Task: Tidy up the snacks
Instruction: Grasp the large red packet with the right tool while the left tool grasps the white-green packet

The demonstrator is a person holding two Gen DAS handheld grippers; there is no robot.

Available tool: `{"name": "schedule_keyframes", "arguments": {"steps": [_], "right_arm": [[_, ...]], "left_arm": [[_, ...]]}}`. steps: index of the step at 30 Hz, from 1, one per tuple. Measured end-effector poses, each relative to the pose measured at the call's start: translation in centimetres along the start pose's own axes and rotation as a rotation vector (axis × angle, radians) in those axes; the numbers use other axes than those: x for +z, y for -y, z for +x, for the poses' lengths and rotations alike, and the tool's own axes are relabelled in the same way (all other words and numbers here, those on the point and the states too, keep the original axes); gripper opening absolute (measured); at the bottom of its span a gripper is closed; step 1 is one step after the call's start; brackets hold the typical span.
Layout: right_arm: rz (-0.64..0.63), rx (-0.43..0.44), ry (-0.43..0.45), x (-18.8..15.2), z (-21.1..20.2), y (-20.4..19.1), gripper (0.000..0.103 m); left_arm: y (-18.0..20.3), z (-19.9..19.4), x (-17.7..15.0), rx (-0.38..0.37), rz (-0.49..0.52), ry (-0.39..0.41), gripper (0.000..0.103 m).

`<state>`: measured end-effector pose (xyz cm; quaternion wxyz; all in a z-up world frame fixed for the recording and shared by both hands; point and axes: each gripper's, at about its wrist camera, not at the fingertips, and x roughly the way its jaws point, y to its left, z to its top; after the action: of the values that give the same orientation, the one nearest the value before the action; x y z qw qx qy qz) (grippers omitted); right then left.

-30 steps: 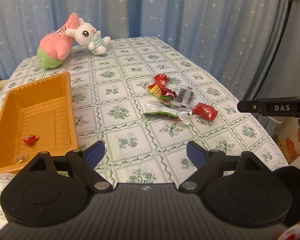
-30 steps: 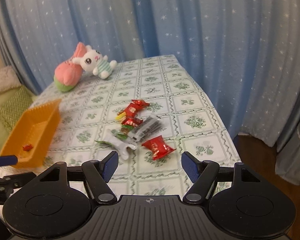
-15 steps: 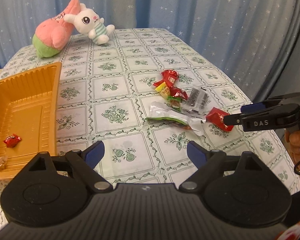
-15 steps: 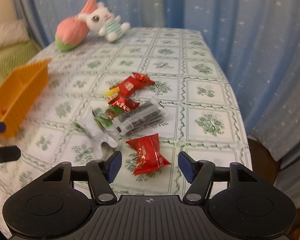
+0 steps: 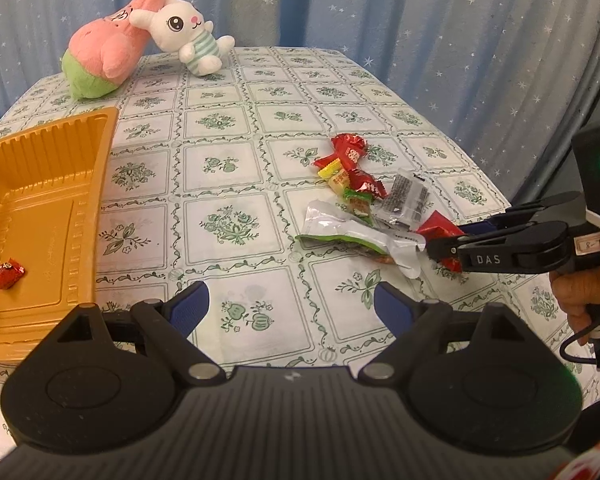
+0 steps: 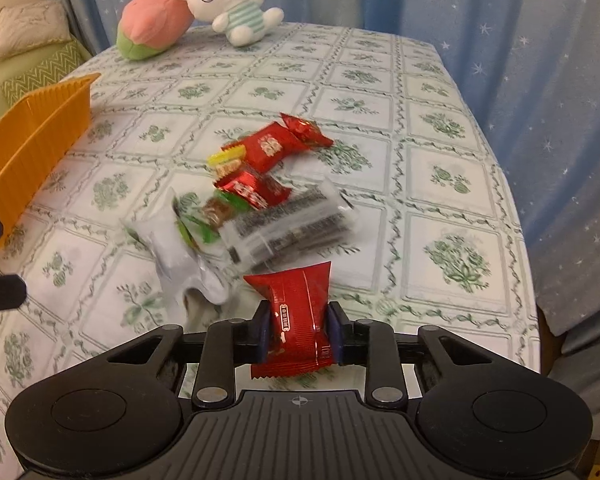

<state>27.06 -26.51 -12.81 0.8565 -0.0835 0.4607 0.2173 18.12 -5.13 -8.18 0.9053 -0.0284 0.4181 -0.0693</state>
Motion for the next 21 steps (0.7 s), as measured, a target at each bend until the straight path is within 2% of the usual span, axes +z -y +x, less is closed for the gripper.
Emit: {"name": "schedule_keyframes", "arguments": {"steps": [3, 7, 9, 15, 21], "right_arm": [[-0.019, 0.055, -0.012, 0.2, -0.1, -1.4, 0.029], [-0.068, 0.188, -0.041, -0.1, -0.7, -3.6, 0.028], [-0.098, 0.223, -0.055, -0.3, -0.9, -4.6, 0.028], [-0.031, 0.153, -0.033, -0.3, -1.5, -3.5, 0.028], [0.081, 0.097, -0.027, -0.4, -2.0, -1.0, 0.028]], "left_arm": [[-0.4, 0.0, -0.2, 0.005, -0.006, -0.003, 0.088], [-1.1, 0.2, -0.2, 0.013, -0.029, -0.004, 0.088], [-1.2, 0.4, -0.1, 0.010, -0.038, -0.006, 0.088], [-0.1, 2.0, 0.7, -0.037, -0.059, 0.001, 0.086], [2.1, 4.3, 1.1, -0.079, -0.092, 0.005, 0.074]]}}
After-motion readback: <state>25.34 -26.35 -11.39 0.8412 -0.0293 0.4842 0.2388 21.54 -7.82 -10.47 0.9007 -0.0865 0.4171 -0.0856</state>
